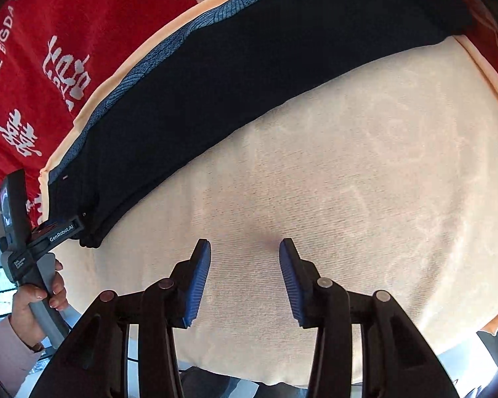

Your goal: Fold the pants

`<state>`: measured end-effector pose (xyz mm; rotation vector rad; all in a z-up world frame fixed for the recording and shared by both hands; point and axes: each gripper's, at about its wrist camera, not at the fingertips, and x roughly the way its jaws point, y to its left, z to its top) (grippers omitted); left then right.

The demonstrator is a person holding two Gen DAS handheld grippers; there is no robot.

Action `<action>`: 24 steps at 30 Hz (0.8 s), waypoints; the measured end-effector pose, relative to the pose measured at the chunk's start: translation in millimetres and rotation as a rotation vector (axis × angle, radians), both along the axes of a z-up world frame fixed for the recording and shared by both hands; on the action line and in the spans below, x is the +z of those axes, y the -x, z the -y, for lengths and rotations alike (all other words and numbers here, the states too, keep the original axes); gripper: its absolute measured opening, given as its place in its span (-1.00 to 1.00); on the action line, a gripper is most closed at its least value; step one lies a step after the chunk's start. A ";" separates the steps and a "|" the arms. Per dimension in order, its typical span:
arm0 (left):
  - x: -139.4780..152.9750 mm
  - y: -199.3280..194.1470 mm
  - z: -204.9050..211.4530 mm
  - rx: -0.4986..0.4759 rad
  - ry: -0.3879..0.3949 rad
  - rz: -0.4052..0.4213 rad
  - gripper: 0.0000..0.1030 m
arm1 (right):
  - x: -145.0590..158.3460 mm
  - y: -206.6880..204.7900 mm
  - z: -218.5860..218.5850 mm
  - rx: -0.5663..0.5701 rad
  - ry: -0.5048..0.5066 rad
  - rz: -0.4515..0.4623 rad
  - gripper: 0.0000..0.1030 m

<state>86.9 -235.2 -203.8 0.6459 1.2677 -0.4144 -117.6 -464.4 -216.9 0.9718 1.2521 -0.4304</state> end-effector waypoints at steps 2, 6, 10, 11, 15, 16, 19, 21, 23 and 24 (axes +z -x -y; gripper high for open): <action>2.7 3.0 0.5 -0.003 -0.015 0.005 1.00 | 0.1 5.0 6.3 -0.018 -0.006 0.005 -0.09; -7.7 6.3 20.8 -0.022 -0.028 0.005 1.00 | 0.0 14.7 17.2 -0.045 -0.008 0.011 -0.09; -5.5 14.6 37.0 -0.060 -0.024 0.004 1.00 | -1.9 19.3 24.4 -0.065 -0.012 0.013 -0.09; -3.7 17.3 43.9 -0.073 -0.019 0.003 1.00 | -1.6 20.6 26.2 -0.069 -0.013 0.015 -0.09; -4.9 20.5 67.3 -0.105 -0.003 -0.005 1.00 | -0.9 23.3 33.6 -0.082 -0.015 0.022 -0.09; -4.3 22.5 74.7 -0.113 0.005 -0.008 1.00 | -0.5 23.9 36.0 -0.086 -0.015 0.024 -0.09; -0.6 27.5 94.1 -0.127 0.032 -0.013 1.00 | 1.9 27.0 46.3 -0.102 -0.005 0.035 -0.09; 4.4 32.1 112.9 -0.127 0.056 -0.019 1.00 | 3.1 26.6 56.5 -0.115 0.006 0.041 -0.09; 8.9 35.9 130.8 -0.119 0.087 -0.027 1.00 | 4.6 24.4 70.1 -0.127 0.022 0.047 -0.09; 10.2 36.0 137.4 -0.118 0.098 -0.028 1.00 | 6.1 22.8 78.5 -0.133 0.036 0.051 -0.09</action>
